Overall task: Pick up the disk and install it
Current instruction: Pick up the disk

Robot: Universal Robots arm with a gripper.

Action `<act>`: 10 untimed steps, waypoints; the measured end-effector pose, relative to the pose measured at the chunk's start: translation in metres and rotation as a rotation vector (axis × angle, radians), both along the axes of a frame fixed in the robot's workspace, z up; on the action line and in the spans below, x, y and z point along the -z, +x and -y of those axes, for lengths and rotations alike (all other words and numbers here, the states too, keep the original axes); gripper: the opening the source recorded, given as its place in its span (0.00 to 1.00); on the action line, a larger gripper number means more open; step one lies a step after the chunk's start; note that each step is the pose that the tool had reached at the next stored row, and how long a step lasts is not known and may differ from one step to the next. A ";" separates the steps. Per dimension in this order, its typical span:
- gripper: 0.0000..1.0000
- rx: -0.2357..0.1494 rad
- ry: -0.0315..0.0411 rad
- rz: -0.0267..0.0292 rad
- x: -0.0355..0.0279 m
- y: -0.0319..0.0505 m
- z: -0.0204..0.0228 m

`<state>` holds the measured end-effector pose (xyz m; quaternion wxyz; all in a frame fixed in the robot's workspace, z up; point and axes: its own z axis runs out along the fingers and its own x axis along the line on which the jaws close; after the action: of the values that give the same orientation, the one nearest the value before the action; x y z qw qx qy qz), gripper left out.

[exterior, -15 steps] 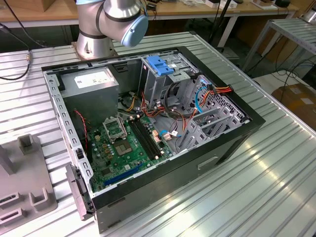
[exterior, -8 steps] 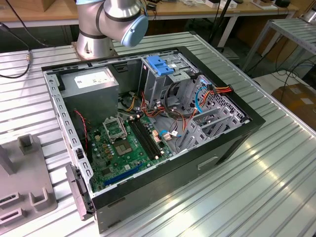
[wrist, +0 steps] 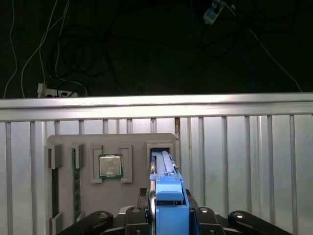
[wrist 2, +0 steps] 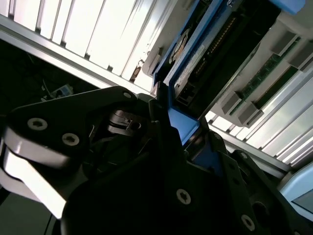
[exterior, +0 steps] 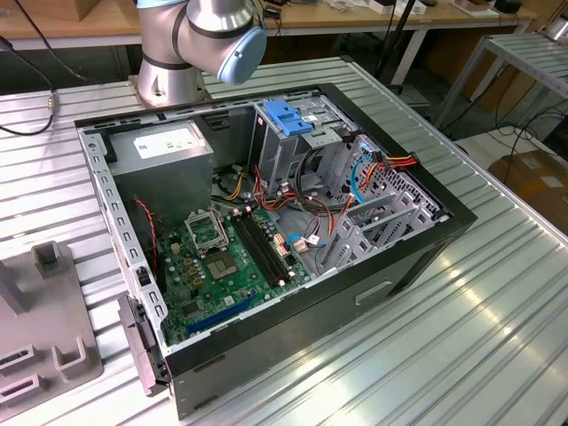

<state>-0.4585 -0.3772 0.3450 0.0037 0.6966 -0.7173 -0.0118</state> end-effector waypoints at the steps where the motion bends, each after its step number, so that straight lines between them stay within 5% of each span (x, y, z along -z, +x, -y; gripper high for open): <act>1: 0.37 0.000 -0.0001 -0.0001 -0.0027 0.0000 0.0000; 6: 0.37 0.000 0.0000 0.0000 -0.0112 0.0000 0.0000; 10: 0.37 0.000 0.0000 0.0001 -0.0114 0.0000 0.0000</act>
<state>-0.4585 -0.3772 0.3565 0.0036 0.6966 -0.7173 -0.0118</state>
